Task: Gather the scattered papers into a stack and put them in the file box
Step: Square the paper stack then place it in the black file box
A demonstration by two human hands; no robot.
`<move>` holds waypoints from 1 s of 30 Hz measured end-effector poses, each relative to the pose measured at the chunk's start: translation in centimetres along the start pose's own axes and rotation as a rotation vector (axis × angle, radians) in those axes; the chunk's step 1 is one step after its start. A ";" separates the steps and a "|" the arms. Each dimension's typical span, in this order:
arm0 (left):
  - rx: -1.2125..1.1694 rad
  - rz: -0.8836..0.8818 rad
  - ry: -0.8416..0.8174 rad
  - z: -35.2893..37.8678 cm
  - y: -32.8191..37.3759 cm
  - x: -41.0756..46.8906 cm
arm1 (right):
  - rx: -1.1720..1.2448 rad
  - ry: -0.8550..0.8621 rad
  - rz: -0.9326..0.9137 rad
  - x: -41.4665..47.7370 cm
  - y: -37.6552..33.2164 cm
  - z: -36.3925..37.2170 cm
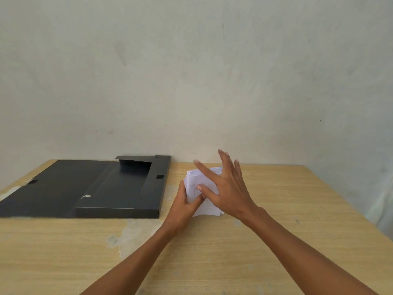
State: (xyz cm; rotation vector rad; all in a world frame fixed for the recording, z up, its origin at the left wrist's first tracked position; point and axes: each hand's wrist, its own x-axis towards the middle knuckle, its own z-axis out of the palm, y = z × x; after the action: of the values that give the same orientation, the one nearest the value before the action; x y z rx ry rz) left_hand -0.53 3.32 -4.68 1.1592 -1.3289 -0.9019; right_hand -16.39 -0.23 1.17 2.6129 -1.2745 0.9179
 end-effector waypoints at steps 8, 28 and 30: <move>0.015 -0.015 -0.051 0.0 -0.4 0.4 | 0.949 -0.117 0.549 -2.7 1.4 2.8; -0.038 0.029 0.065 1.1 1.8 0.3 | 0.232 0.101 0.169 -2.4 1.2 2.1; -0.045 0.006 0.045 0.9 1.4 0.1 | 0.235 0.135 0.169 -2.5 1.4 2.0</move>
State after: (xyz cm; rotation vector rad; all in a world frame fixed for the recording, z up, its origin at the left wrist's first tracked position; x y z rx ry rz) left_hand -1.63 3.47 -3.43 1.1341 -1.2689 -0.8926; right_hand -17.62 -0.05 -2.10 2.5836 -1.4492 1.3235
